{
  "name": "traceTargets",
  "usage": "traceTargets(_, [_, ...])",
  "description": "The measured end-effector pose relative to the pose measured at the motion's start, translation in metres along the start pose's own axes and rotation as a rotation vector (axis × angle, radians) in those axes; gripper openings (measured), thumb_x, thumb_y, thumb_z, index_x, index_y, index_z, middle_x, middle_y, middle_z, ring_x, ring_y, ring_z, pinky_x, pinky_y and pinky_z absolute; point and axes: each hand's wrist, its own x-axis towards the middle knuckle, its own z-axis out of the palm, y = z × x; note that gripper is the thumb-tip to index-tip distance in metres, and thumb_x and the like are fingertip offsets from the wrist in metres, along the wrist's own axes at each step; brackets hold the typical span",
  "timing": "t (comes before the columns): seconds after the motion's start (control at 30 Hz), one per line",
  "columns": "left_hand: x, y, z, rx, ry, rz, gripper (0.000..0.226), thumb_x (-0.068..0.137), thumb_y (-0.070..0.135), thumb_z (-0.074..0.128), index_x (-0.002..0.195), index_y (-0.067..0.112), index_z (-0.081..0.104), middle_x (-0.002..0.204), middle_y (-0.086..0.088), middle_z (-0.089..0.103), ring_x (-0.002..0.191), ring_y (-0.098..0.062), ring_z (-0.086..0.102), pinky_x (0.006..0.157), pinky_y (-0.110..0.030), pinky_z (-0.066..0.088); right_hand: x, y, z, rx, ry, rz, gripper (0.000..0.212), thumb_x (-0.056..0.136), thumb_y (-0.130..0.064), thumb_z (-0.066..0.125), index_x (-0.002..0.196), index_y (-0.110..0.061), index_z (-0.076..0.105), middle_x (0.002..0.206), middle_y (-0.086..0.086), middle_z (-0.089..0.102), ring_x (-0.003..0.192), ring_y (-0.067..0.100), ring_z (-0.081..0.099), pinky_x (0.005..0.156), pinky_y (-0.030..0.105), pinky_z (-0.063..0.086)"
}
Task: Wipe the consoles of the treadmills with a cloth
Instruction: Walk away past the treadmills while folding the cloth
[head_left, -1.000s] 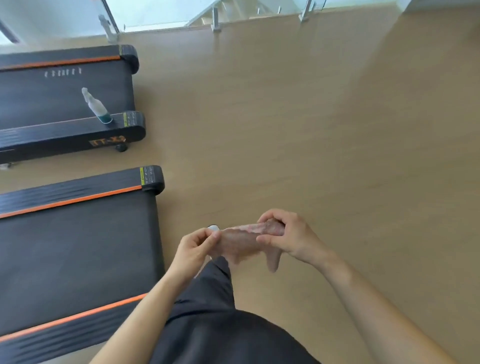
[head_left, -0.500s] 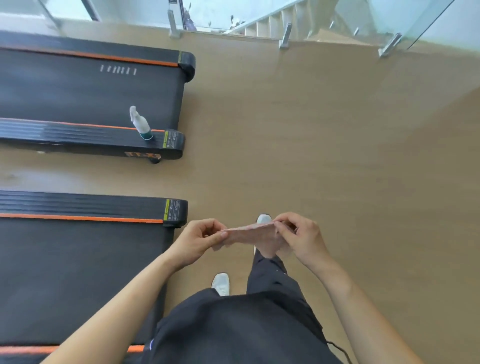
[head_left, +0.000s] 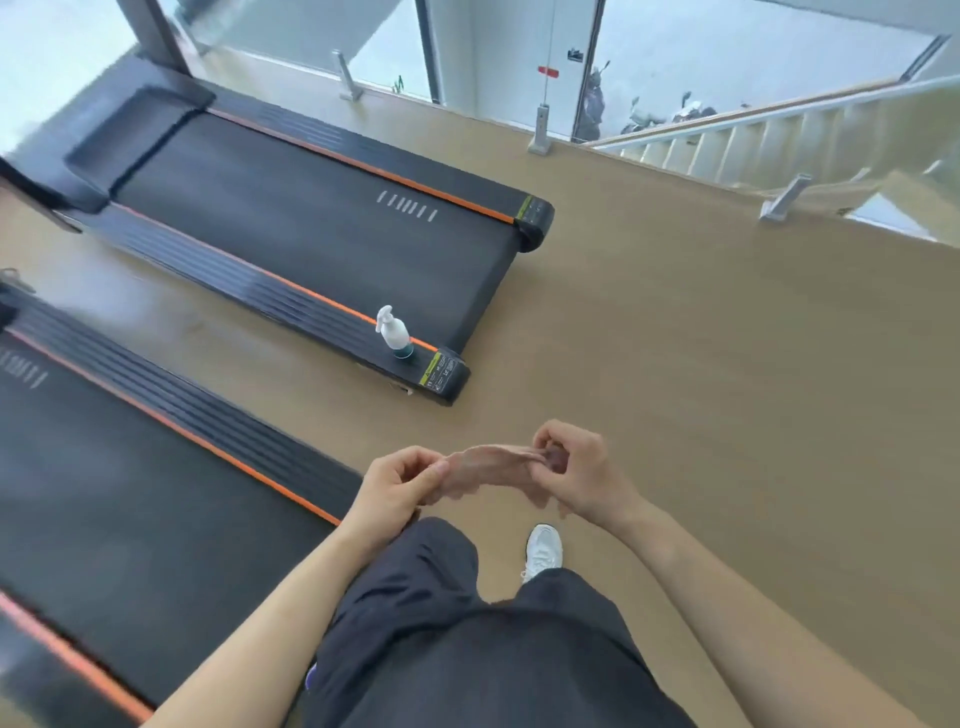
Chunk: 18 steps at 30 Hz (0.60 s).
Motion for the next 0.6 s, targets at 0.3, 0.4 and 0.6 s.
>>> traceTargets(0.3, [0.127, 0.036, -0.074, -0.067, 0.351, -0.023, 0.008, 0.097, 0.009, 0.068, 0.096, 0.005, 0.075, 0.077, -0.001, 0.068, 0.061, 0.001, 0.058, 0.059, -0.015, 0.051, 0.251, -0.055, -0.003, -0.243, -0.241, -0.193, 0.018, 0.092, -0.019, 0.063, 0.101, -0.026, 0.077, 0.092, -0.010, 0.077, 0.085, 0.012, 0.067, 0.083, 0.034, 0.054])
traceTargets(0.4, [0.191, 0.035, -0.124, -0.048, 0.404, -0.001, 0.009, 0.097, 0.014, 0.070, 0.091, 0.019, 0.075, 0.077, 0.008, 0.070, 0.065, 0.002, 0.059, 0.064, -0.015, 0.050, 0.339, -0.090, 0.021, -0.353, -0.283, -0.214, 0.017, 0.094, -0.021, 0.063, 0.100, -0.025, 0.078, 0.097, -0.005, 0.079, 0.090, 0.016, 0.070, 0.085, 0.035, 0.055])
traceTargets(0.6, [0.312, 0.024, -0.241, -0.112, 0.552, 0.011, 0.024, 0.090, 0.023, 0.075, 0.074, 0.040, 0.074, 0.071, 0.014, 0.067, 0.073, -0.011, 0.057, 0.071, -0.026, 0.047, 0.497, -0.159, 0.084, -0.508, -0.372, -0.237, 0.017, 0.096, -0.025, 0.065, 0.104, -0.022, 0.079, 0.097, 0.000, 0.078, 0.092, 0.020, 0.070, 0.086, 0.038, 0.057])
